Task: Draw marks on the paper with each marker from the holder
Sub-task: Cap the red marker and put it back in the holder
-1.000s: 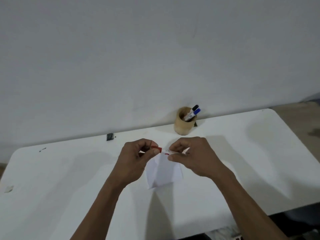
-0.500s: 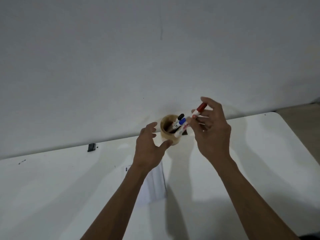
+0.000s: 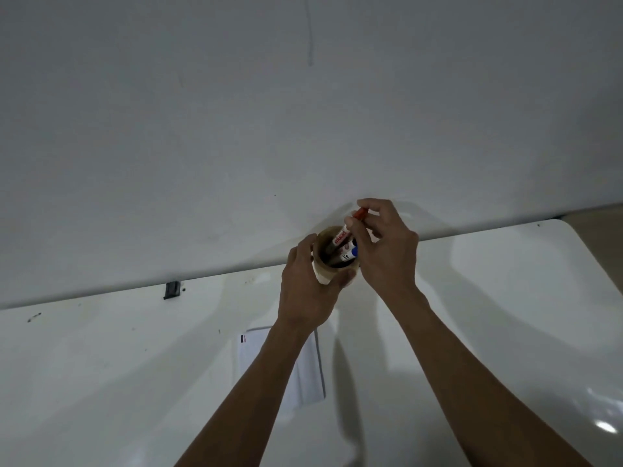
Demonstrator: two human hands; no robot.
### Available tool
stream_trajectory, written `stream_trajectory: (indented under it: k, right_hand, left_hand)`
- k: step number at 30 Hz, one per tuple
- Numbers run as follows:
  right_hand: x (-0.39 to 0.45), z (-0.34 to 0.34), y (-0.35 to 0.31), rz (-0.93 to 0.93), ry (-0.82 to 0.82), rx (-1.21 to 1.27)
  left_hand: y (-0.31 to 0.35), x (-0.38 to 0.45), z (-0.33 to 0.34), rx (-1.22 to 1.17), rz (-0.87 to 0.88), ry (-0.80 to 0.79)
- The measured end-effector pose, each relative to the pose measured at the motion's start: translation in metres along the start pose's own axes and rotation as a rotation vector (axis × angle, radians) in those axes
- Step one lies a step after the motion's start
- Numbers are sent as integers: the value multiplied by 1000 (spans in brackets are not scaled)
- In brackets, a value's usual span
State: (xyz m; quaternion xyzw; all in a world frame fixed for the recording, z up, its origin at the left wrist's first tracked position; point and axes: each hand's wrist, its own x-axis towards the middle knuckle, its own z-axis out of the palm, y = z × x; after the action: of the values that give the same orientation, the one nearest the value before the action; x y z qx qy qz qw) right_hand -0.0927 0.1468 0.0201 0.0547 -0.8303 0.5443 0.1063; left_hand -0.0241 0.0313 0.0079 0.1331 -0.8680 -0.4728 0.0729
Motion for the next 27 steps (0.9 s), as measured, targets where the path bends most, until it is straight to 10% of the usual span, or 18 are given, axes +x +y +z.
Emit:
stream_trajectory:
  k: [27]
  right_hand:
    - [-42, -8, 3, 281, 56, 31]
  left_hand:
    - [-7, -2, 4, -43, 56, 68]
